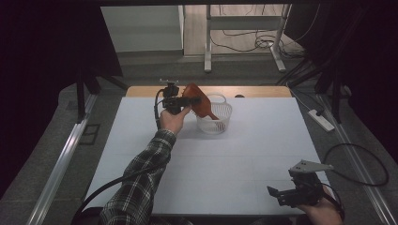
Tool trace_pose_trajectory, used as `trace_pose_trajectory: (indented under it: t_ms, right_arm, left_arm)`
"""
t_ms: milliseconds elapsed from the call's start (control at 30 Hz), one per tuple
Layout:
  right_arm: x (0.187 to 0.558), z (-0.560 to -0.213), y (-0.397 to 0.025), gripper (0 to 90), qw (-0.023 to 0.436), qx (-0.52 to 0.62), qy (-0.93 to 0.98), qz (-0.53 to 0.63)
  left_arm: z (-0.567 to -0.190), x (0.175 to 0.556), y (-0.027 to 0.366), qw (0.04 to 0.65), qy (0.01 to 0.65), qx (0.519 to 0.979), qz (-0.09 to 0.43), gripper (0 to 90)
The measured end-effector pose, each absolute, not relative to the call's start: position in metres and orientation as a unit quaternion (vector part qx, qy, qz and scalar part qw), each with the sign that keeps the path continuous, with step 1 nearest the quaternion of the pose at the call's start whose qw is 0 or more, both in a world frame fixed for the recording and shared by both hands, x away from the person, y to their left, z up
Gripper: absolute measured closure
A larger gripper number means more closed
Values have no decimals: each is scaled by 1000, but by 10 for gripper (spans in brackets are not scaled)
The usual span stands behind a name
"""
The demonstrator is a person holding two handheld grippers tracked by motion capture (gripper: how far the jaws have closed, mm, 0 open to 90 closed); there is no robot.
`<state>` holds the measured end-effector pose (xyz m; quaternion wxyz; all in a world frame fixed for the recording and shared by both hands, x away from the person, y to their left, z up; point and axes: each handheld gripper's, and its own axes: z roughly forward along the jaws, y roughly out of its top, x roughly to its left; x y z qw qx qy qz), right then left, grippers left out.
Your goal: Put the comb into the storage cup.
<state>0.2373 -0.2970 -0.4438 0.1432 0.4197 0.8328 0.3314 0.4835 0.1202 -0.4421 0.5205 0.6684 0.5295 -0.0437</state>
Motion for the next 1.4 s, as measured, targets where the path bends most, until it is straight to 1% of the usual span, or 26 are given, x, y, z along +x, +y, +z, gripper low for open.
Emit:
trace_pose_trajectory:
  t_ms: [467, 1000, 1400]
  right_arm:
    - [237, -444, -297, 9, 143, 420, 833, 331]
    - [237, -444, -297, 10, 143, 419, 834, 330]
    - [237, -444, -297, 10, 143, 419, 834, 330]
  left_arm:
    - [-443, 485, 122, 510, 538, 671, -28, 442]
    - [-446, 485, 122, 504, 529, 682, -24, 355]
    - [-441, 485, 117, 494, 514, 702, -3, 195]
